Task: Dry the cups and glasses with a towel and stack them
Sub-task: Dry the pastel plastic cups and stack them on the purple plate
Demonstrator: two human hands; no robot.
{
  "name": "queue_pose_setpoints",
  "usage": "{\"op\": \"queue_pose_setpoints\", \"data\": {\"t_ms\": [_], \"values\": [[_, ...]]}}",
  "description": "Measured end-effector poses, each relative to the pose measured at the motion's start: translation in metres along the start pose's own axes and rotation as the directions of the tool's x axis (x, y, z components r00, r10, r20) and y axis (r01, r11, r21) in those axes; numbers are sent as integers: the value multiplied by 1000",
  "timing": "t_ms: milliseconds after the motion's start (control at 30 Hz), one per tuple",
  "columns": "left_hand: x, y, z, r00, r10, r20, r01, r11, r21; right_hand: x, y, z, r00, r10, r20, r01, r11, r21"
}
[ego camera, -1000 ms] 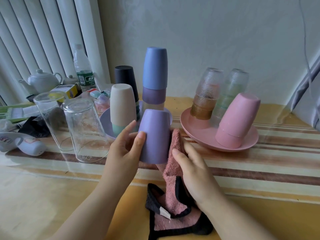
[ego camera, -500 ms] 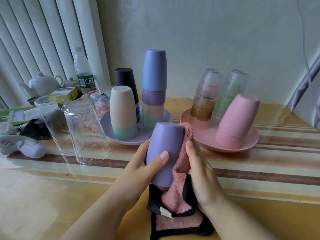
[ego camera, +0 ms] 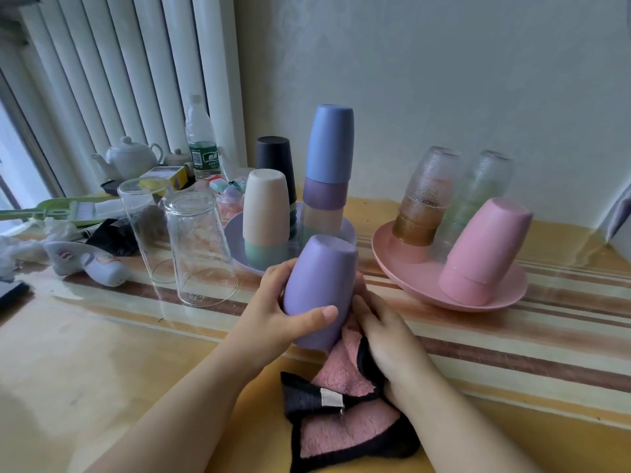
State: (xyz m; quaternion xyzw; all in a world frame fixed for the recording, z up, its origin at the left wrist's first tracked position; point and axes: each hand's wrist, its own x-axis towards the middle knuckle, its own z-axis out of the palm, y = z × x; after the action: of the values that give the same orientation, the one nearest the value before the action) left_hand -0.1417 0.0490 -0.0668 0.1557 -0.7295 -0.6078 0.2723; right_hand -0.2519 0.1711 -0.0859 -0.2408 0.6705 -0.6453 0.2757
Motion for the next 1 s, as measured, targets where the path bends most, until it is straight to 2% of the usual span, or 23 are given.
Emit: {"op": "queue_pose_setpoints", "data": {"t_ms": [67,133,200,267,433,667,833,1000], "values": [[2,1,0,984,42,-173,-27,996,87,-3,-5,2,997,-69,-42,66,996,-67],[6,7,-1,938,109,-328,-52,983,178,-7,-7,3,990,-118,-72,108,987,-122],[11,18,-4,883,184,-431,-80,965,250,-10,-7,4,990,-127,-69,117,985,-127],[21,38,-9,840,257,-477,-106,941,320,-9,-8,3,990,-123,-62,115,987,-112],[67,80,-35,807,285,-517,-90,925,369,-7,-4,2,995,-81,-53,77,994,-71],[113,84,-61,854,188,-484,-14,940,341,-5,-2,2,994,-100,-46,96,991,-94],[132,82,-57,896,102,-433,96,906,412,-5,-1,1,994,-102,-25,99,990,-101],[129,57,-49,890,12,-456,211,875,435,-5,1,-1,994,-112,-22,109,989,-104]]}}
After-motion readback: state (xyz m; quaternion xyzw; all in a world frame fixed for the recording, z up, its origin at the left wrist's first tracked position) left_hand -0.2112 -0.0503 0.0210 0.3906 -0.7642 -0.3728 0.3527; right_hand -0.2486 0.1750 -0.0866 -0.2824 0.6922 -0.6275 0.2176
